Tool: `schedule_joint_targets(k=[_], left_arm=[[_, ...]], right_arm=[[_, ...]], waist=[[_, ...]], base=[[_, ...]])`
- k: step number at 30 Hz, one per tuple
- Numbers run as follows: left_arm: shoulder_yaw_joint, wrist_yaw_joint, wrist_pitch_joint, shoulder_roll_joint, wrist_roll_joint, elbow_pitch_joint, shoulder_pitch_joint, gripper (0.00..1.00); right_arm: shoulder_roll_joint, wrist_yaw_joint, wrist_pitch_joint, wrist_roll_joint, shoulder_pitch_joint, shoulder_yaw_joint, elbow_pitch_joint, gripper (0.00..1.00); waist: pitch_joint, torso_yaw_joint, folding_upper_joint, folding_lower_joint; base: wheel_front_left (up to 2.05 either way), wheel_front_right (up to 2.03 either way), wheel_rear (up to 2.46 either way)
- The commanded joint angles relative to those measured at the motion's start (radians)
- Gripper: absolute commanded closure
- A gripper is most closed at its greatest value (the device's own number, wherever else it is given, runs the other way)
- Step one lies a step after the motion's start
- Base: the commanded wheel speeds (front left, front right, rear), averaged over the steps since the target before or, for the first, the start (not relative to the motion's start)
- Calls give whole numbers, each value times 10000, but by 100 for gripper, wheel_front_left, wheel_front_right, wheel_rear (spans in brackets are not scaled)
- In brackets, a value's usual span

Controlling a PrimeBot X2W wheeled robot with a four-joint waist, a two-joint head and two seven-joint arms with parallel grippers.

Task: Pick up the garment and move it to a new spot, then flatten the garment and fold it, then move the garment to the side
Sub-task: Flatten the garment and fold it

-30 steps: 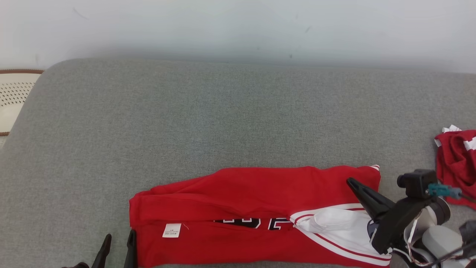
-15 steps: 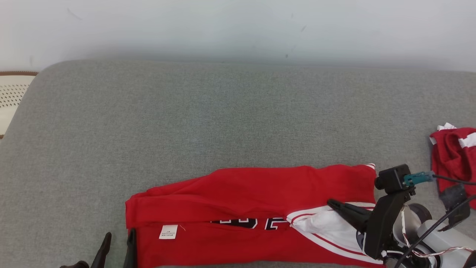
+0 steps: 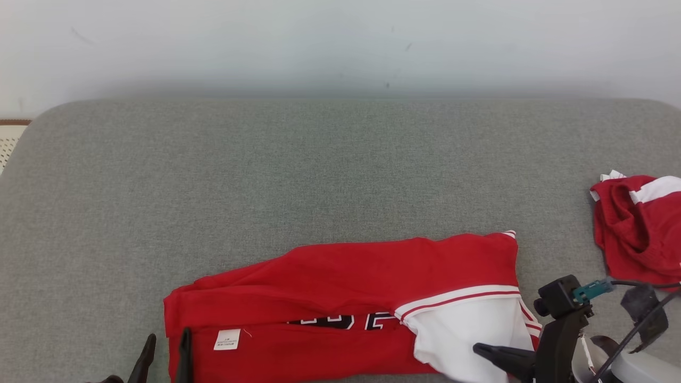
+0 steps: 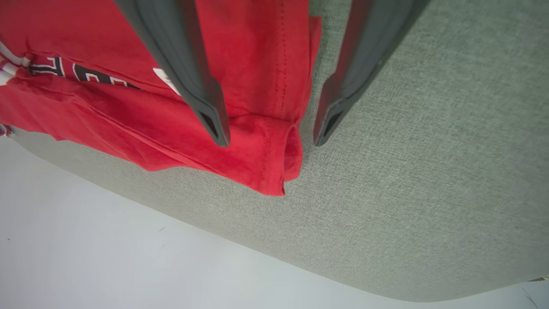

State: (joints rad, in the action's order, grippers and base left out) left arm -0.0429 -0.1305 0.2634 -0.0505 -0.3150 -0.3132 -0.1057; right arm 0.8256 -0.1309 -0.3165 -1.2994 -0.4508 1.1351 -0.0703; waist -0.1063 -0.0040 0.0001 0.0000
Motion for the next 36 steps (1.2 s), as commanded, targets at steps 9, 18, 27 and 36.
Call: schedule_joint_targets(k=[9, 18, 27, 36], left_arm=[[-19, -2, 4, -11, 113, 118, -11, 0], [-95, -2, 3, -13, 238, 186, 22, 0], [-106, -2, 3, -11, 335, 257, 39, 0], [-126, -2, 3, -8, 336, 302, -25, 0]], right_arm=[[-112, 4, 2370, 1276, -125, -911, -400, 0], [-896, 4, 4864, 3459, 124, -1672, -2416, 0], [-2100, 4, 5564, 4611, 550, -2268, -4342, 0], [-2887, 4, 5672, 4945, 835, -2840, -5340, 0]], waist=[[-64, -50, -1, 0], [-92, 107, -1, 0], [-175, 311, -1, 0], [-296, 424, -1, 0]], base=[[0, 0, 0], [0, 0, 0], [0, 0, 0], [0, 0, 0]])
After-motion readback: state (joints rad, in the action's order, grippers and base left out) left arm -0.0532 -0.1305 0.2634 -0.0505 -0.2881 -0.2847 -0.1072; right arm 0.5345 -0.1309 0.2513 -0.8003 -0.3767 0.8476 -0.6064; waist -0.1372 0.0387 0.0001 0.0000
